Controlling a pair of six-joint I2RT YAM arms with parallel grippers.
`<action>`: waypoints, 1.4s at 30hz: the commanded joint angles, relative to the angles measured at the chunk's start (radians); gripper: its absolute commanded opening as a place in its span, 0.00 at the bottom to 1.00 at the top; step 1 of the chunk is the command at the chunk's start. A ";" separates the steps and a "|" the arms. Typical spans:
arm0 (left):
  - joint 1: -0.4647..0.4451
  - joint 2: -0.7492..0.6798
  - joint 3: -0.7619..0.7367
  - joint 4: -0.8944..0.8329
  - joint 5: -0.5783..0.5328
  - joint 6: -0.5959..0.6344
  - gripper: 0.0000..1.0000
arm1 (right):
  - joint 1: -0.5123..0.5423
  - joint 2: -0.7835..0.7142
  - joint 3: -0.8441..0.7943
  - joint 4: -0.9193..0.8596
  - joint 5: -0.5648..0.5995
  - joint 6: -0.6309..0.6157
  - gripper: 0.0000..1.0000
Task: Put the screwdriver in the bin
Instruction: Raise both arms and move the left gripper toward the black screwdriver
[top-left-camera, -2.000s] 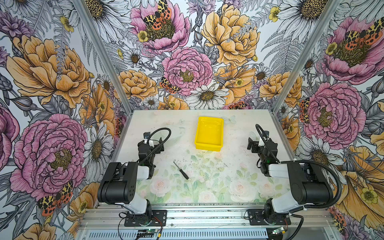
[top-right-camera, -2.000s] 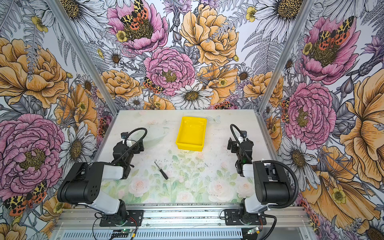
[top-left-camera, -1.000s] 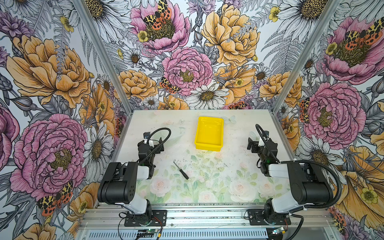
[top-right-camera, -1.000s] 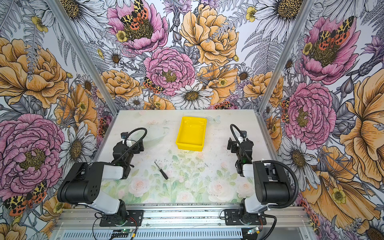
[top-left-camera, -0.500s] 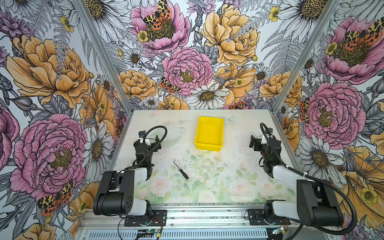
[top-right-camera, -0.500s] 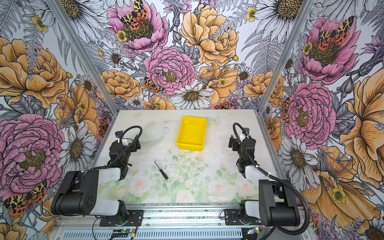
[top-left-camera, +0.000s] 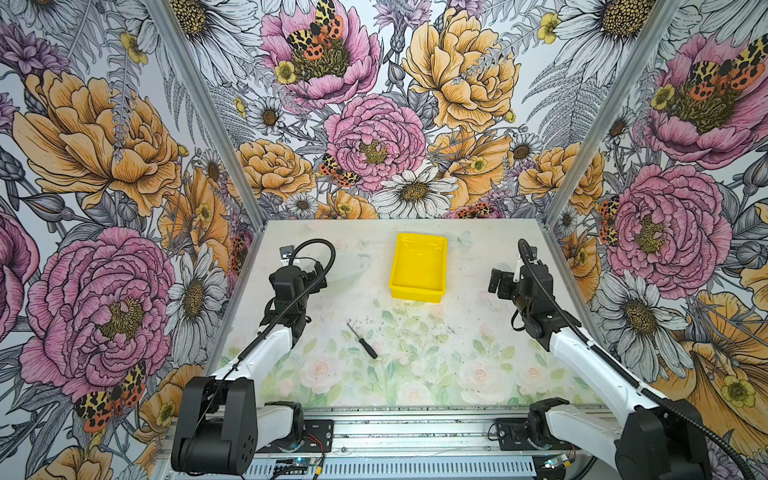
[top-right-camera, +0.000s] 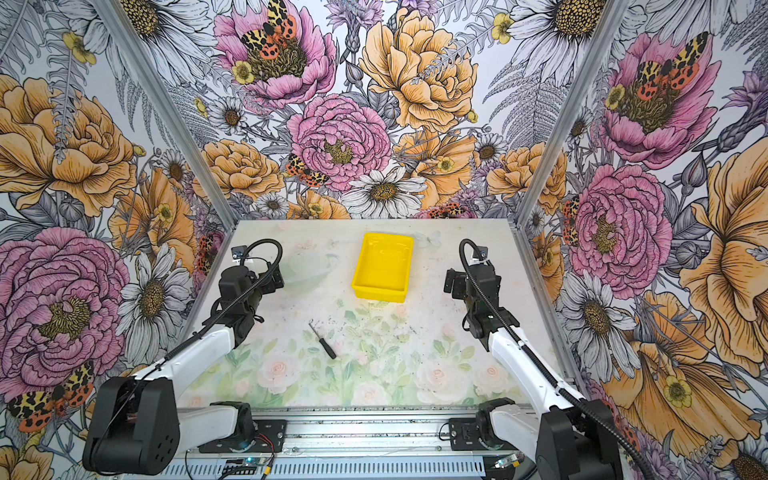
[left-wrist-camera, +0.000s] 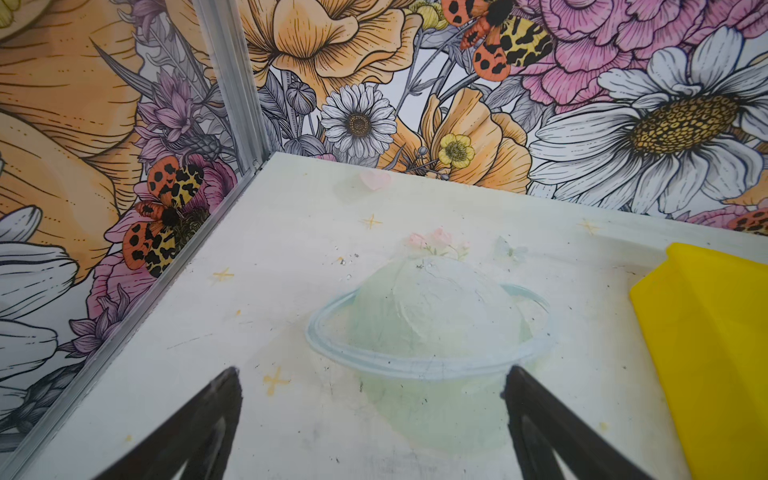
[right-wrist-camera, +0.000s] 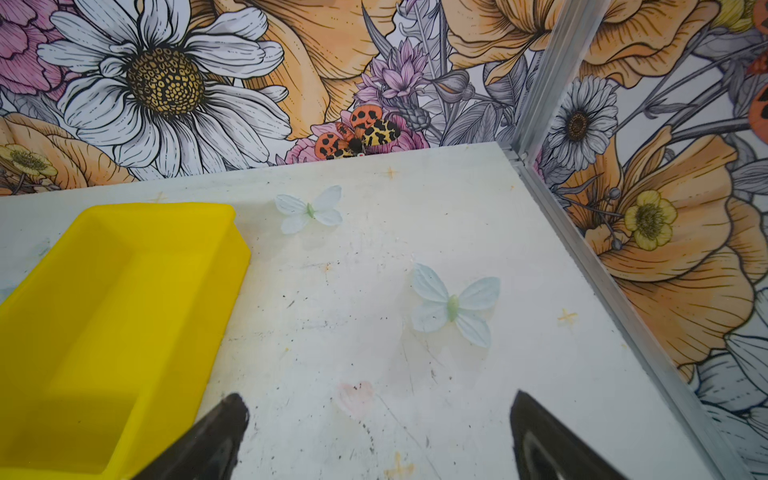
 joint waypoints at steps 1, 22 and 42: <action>-0.007 -0.023 0.082 -0.218 -0.005 -0.082 0.99 | 0.047 -0.028 0.045 -0.117 0.037 0.034 0.99; -0.334 -0.009 0.234 -0.732 -0.117 -0.519 0.99 | 0.201 0.069 0.247 -0.299 -0.196 -0.111 0.99; -0.561 0.130 0.293 -0.987 -0.115 -0.825 0.99 | 0.309 0.049 0.231 -0.305 -0.282 -0.125 0.99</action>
